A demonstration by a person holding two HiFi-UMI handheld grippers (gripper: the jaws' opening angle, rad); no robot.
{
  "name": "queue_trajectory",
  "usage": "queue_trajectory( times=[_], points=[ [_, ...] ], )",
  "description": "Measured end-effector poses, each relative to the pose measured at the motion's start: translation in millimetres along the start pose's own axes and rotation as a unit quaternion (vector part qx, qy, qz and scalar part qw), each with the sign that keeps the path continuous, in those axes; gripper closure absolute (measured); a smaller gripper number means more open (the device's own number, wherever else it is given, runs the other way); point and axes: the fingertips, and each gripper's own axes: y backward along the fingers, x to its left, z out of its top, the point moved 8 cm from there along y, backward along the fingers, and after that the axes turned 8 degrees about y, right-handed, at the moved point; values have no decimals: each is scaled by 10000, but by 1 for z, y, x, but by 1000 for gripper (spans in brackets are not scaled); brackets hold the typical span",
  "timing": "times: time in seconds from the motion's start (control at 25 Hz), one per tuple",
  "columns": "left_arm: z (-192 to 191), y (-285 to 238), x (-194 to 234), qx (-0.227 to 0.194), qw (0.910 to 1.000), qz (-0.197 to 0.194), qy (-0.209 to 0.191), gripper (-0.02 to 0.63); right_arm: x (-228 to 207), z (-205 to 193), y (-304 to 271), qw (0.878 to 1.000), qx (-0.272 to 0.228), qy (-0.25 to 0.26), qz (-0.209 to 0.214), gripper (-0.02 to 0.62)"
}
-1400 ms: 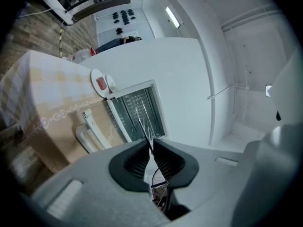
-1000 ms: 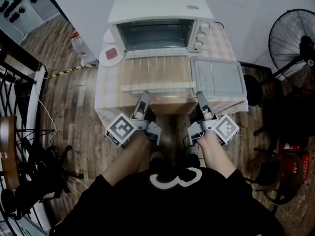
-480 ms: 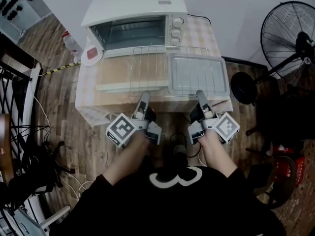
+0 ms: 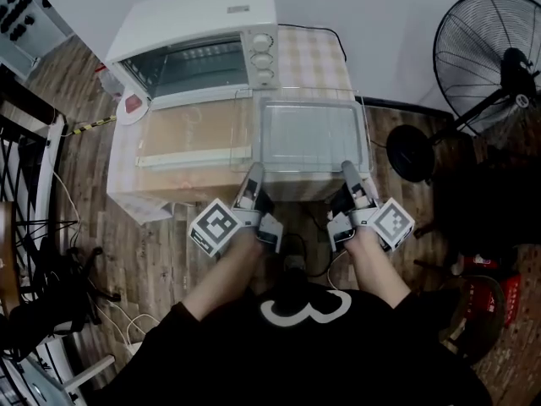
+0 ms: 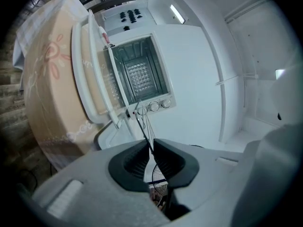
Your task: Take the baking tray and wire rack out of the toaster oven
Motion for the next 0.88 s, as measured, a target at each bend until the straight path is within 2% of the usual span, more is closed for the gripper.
queue_trajectory(
  times=[0.36,0.88],
  points=[
    [-35,-41,7,167,9996,218,12,568,-43,35,2,9999,7,-69,-136,558],
    [-40,-61,32,101,9980,602,154,566,-77,36,-18,9984,343,-186,-413,549]
  ],
)
